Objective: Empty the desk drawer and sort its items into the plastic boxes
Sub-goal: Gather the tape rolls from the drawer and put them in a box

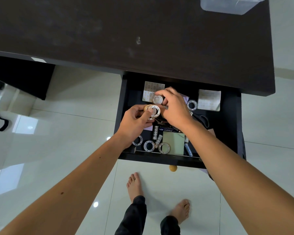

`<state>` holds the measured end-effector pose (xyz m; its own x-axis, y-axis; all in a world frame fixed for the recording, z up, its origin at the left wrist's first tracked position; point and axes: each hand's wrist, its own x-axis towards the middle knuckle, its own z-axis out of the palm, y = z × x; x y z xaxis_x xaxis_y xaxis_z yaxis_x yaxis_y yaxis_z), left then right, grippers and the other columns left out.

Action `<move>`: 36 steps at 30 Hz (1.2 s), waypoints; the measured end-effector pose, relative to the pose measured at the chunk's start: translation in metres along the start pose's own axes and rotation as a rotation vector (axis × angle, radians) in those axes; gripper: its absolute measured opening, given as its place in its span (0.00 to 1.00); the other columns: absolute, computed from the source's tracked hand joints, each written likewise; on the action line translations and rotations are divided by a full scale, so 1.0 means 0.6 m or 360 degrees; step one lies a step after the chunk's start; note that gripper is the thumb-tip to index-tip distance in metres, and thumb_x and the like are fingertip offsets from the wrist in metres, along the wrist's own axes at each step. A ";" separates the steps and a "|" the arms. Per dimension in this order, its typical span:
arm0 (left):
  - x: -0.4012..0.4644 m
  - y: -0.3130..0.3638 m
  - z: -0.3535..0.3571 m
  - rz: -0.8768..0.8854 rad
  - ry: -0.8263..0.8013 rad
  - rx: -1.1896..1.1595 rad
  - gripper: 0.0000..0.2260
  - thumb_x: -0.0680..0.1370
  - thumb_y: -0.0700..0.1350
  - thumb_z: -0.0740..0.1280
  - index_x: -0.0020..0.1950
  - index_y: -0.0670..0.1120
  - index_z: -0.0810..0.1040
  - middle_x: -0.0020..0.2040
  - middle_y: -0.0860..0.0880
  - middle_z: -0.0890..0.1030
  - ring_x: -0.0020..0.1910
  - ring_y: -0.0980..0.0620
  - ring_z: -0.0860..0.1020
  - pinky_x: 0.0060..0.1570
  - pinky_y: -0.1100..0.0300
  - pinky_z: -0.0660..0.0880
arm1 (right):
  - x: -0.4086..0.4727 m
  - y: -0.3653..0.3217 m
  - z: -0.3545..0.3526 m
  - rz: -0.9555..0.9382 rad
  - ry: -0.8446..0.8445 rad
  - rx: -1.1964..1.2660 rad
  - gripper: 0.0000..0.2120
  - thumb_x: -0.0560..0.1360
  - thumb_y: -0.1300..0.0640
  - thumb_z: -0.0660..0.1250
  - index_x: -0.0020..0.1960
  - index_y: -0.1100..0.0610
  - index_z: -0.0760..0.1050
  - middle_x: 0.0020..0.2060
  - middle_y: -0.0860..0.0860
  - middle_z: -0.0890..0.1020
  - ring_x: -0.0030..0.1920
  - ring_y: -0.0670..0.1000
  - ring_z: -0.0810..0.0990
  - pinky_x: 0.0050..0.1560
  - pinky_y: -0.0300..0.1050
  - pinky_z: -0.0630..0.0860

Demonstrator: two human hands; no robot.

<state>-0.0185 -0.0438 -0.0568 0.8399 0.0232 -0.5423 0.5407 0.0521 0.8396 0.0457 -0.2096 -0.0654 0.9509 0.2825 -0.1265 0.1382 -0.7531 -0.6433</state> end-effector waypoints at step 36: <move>-0.005 0.013 0.051 -0.0079 -0.0082 -0.0063 0.19 0.78 0.43 0.77 0.66 0.43 0.78 0.59 0.38 0.85 0.53 0.43 0.88 0.61 0.47 0.83 | -0.085 0.107 -0.081 0.0361 0.0189 -0.0236 0.24 0.82 0.56 0.70 0.76 0.61 0.72 0.65 0.55 0.71 0.62 0.56 0.80 0.67 0.50 0.78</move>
<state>-0.0152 -0.0740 -0.0476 0.8140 -0.0318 -0.5800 0.5802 0.0912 0.8093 0.0195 -0.3009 -0.0637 0.9867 0.0320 -0.1594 -0.0511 -0.8700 -0.4905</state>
